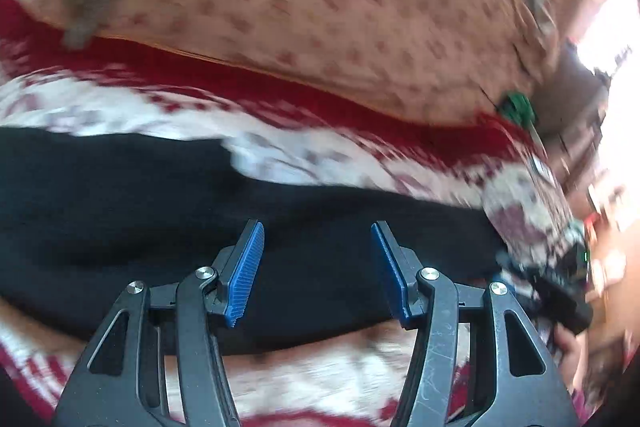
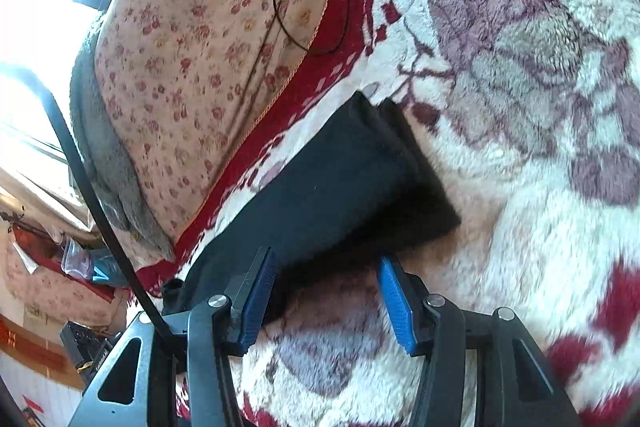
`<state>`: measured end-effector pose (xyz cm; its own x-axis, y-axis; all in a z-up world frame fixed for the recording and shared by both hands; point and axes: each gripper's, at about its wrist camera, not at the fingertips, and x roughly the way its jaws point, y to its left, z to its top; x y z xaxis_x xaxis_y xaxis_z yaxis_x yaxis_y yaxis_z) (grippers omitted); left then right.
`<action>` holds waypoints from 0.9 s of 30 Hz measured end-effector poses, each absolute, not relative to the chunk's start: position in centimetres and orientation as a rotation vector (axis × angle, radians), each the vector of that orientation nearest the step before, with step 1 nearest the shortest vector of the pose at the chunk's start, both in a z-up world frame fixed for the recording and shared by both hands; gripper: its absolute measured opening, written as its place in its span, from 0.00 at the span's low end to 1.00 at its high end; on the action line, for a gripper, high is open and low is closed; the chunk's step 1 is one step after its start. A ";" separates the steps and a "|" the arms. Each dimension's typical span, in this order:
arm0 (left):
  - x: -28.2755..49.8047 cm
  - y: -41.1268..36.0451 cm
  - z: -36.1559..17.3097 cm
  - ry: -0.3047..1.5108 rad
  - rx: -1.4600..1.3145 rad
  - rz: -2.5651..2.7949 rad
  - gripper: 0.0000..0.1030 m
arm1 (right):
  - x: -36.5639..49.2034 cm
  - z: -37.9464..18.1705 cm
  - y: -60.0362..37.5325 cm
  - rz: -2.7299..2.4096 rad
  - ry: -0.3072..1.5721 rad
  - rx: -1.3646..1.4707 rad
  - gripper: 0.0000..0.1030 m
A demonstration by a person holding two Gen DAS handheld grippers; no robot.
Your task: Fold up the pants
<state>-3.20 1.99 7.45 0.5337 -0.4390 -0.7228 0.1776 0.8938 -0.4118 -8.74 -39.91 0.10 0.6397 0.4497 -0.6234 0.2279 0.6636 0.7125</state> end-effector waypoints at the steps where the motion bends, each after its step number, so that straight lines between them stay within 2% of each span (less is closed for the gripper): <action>1: -2.9 1.0 7.2 0.951 -0.293 -0.389 0.53 | -8.7 0.0 -39.9 0.140 0.895 0.860 0.49; 7: -1.6 -4.0 6.1 1.014 -0.246 -0.454 0.53 | -7.8 -0.3 -40.2 0.126 0.917 0.853 0.49; 10: -1.6 -4.2 6.4 0.996 -0.249 -0.456 0.53 | -9.0 1.3 -40.5 0.074 0.927 0.780 0.49; 14: -1.5 -3.7 6.2 0.990 -0.254 -0.450 0.53 | -10.7 3.8 -41.7 0.037 0.837 0.706 0.49; 18: -1.1 -3.9 5.6 1.020 -0.284 -0.455 0.53 | -8.7 3.7 -41.8 0.061 0.864 0.657 0.49; 20: -1.2 -4.2 5.4 1.024 -0.281 -0.453 0.53 | -7.4 3.0 -41.3 0.054 0.886 0.605 0.37; 21: -1.3 -4.2 5.4 1.026 -0.276 -0.452 0.53 | -6.9 2.6 -41.0 0.066 0.896 0.581 0.20; 22: -1.3 -4.3 5.3 1.029 -0.269 -0.452 0.53 | -6.5 2.1 -40.7 0.089 0.912 0.559 0.10; 27: -1.2 -3.7 5.5 1.021 -0.281 -0.438 0.53 | -7.6 3.4 -40.0 0.103 0.883 0.450 0.09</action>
<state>-1.23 -3.74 5.50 0.4473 -0.4768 -0.7567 0.2202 0.8787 -0.4236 -7.62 -39.95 3.40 0.6367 0.2697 -0.7224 0.0960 0.9018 0.4213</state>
